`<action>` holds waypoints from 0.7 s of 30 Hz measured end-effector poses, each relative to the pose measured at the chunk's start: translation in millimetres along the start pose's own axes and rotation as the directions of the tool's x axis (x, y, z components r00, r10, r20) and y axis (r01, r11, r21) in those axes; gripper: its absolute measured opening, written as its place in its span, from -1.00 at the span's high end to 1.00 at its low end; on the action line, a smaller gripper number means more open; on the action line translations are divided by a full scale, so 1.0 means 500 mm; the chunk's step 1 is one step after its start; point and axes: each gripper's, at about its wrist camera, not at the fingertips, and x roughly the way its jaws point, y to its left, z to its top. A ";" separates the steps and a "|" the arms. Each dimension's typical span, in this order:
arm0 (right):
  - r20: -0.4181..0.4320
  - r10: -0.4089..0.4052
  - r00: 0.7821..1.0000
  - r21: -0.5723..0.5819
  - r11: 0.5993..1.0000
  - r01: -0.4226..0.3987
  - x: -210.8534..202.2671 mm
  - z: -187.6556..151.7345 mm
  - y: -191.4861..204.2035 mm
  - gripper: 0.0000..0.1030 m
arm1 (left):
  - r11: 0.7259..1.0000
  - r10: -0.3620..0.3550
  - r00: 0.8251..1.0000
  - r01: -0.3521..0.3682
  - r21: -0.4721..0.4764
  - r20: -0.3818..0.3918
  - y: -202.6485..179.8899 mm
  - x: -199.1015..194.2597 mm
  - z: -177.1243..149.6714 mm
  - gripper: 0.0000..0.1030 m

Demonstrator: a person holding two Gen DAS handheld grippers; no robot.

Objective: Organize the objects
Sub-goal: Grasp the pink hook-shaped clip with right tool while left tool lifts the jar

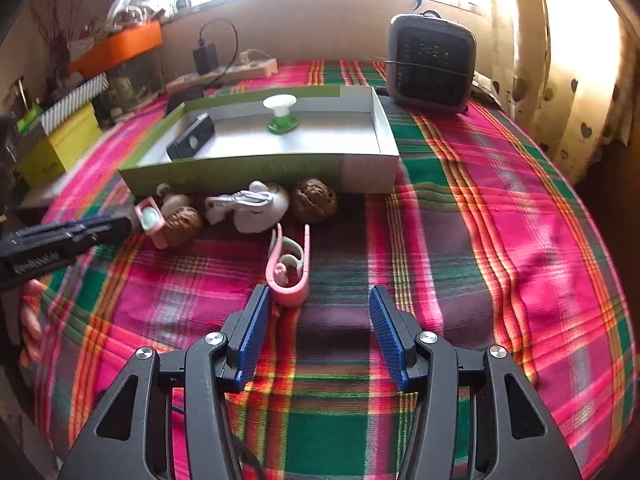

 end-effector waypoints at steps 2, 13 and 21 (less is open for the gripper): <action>-0.010 0.022 1.000 -0.004 1.000 -0.022 0.008 0.004 0.008 -0.01 | 1.000 0.009 1.000 -0.009 0.006 0.001 -0.003 0.001 0.002 0.51; -0.027 0.000 1.000 -0.003 1.000 0.000 0.038 0.039 0.005 -0.01 | 0.999 0.047 0.999 -0.047 0.019 0.004 -0.008 0.012 0.014 0.51; -0.031 -0.001 1.000 -0.019 1.000 0.000 0.036 0.036 0.005 -0.01 | 0.998 0.064 0.998 -0.064 0.009 0.005 -0.004 0.013 0.017 0.43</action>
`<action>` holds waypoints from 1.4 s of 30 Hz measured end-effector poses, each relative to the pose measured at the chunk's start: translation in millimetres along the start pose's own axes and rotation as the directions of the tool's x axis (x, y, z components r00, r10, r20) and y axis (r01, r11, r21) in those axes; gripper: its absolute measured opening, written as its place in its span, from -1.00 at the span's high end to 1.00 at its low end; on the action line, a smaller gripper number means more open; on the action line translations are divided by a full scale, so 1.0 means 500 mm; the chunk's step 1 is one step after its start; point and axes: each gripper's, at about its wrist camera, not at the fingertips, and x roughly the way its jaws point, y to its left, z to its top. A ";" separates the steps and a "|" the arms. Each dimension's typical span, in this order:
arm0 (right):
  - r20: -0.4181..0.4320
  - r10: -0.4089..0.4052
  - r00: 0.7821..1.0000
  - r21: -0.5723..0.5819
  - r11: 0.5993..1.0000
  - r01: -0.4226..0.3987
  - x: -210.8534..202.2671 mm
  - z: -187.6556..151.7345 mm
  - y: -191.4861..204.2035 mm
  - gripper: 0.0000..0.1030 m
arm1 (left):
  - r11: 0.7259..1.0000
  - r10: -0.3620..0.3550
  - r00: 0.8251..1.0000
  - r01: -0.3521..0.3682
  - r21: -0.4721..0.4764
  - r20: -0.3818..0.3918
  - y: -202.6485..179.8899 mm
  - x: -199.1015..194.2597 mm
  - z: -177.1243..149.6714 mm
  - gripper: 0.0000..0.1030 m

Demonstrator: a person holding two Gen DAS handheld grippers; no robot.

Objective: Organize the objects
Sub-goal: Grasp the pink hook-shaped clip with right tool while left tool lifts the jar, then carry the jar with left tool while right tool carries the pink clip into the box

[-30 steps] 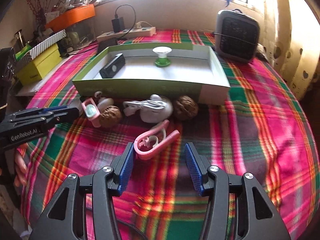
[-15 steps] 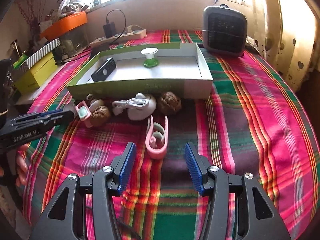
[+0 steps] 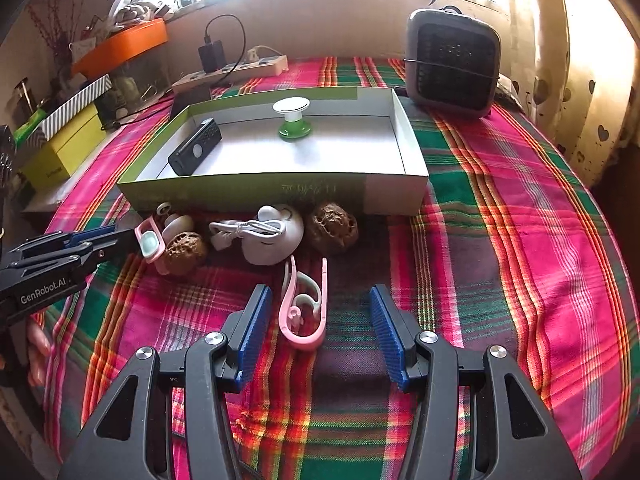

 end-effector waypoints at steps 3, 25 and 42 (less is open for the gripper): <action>0.006 0.005 1.000 0.005 1.000 -0.005 -0.001 -0.001 -0.003 -0.01 | 1.000 -0.003 1.000 0.003 -0.003 0.009 0.002 0.003 0.003 0.41; 0.012 -0.032 0.999 -0.017 0.999 0.033 -0.004 -0.002 -0.006 0.53 | 1.000 0.024 0.999 -0.024 -0.011 0.022 0.006 0.013 0.016 0.49; 0.060 0.003 0.998 -0.010 1.000 -0.002 -0.038 0.014 -0.013 0.53 | 1.000 -0.017 0.998 0.017 0.014 0.058 -0.017 -0.039 0.031 0.49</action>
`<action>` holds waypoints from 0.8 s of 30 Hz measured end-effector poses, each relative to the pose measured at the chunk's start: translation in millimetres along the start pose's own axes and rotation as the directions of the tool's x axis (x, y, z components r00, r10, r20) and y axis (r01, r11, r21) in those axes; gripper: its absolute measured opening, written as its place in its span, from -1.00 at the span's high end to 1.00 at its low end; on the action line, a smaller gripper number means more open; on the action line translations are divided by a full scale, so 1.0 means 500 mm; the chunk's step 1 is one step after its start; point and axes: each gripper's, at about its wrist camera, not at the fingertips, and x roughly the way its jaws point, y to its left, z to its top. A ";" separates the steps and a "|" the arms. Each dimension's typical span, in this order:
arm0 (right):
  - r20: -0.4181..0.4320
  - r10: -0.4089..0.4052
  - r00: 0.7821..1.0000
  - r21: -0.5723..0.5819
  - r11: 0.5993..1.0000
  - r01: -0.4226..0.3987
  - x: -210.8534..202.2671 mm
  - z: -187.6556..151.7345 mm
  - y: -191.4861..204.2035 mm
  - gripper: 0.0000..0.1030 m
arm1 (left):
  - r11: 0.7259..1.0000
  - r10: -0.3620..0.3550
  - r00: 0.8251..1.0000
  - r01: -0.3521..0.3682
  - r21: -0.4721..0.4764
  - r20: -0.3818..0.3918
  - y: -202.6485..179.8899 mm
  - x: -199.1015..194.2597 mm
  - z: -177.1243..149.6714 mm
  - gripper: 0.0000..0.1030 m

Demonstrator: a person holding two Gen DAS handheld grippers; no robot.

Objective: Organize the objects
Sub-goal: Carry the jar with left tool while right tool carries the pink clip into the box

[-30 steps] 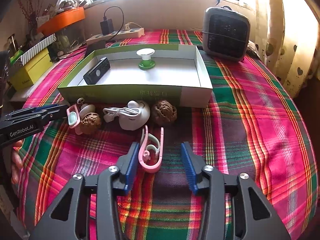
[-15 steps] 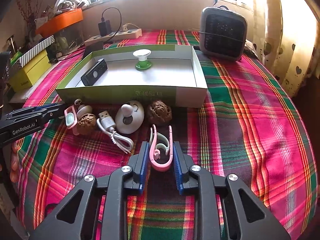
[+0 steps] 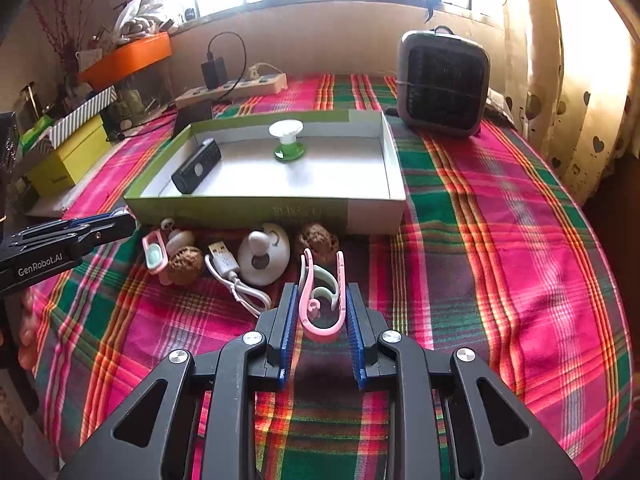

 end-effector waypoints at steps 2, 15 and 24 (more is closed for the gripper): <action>0.007 0.008 1.000 0.000 1.000 -0.008 -0.005 0.006 -0.001 0.53 | 1.000 -0.008 1.000 0.008 0.005 0.002 -0.006 -0.003 0.006 0.49; 0.027 0.043 0.999 -0.029 0.999 -0.042 -0.007 0.060 0.008 0.53 | 0.999 -0.042 0.999 0.042 0.026 -0.001 -0.034 0.012 0.048 0.49; 0.020 0.063 0.998 -0.035 0.997 -0.062 0.016 0.098 0.007 0.53 | 0.998 -0.057 0.998 0.057 0.036 0.000 -0.049 0.037 0.081 0.49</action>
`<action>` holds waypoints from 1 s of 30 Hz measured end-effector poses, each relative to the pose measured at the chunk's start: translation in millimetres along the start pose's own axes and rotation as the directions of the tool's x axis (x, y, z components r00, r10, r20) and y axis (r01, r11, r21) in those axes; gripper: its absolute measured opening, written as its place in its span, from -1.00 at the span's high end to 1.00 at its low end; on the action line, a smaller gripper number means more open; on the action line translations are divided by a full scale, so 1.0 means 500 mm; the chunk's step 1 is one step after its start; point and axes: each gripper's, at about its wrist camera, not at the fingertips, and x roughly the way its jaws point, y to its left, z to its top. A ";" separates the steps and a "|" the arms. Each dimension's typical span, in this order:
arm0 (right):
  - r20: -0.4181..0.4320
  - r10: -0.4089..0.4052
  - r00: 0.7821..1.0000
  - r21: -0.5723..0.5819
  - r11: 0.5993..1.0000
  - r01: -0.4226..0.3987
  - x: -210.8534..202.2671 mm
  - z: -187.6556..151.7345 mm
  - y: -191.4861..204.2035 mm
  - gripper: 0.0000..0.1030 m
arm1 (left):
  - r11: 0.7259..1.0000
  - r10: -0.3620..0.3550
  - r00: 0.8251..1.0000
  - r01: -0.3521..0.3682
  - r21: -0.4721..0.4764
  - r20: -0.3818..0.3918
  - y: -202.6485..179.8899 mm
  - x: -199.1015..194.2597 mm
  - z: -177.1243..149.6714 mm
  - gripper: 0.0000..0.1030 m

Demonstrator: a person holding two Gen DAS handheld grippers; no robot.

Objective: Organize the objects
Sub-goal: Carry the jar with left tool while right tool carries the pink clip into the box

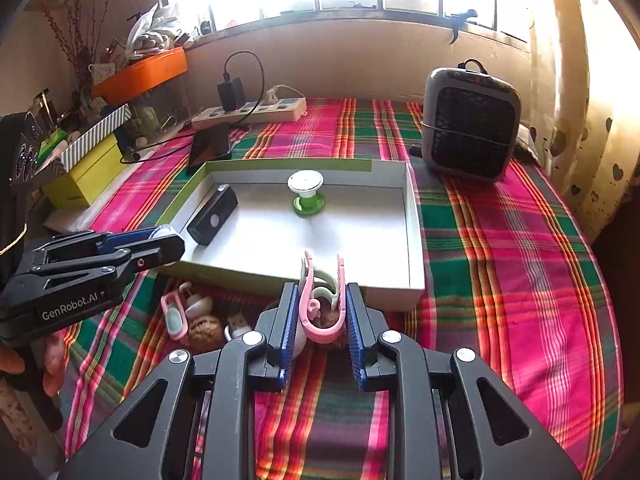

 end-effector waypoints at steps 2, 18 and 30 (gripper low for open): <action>-0.001 0.000 1.000 -0.003 1.000 0.000 0.005 0.007 -0.001 0.53 | 1.000 -0.005 1.000 0.005 -0.001 0.001 -0.002 0.007 0.008 0.49; -0.042 -0.015 0.999 -0.013 1.000 0.014 0.085 0.078 -0.033 0.53 | 1.000 -0.005 0.999 0.004 -0.026 -0.038 0.005 0.091 0.070 0.49; -0.092 -0.017 0.996 -0.019 1.000 0.016 0.156 0.115 -0.055 0.53 | 0.999 0.003 0.997 -0.006 -0.034 -0.072 0.014 0.155 0.106 0.49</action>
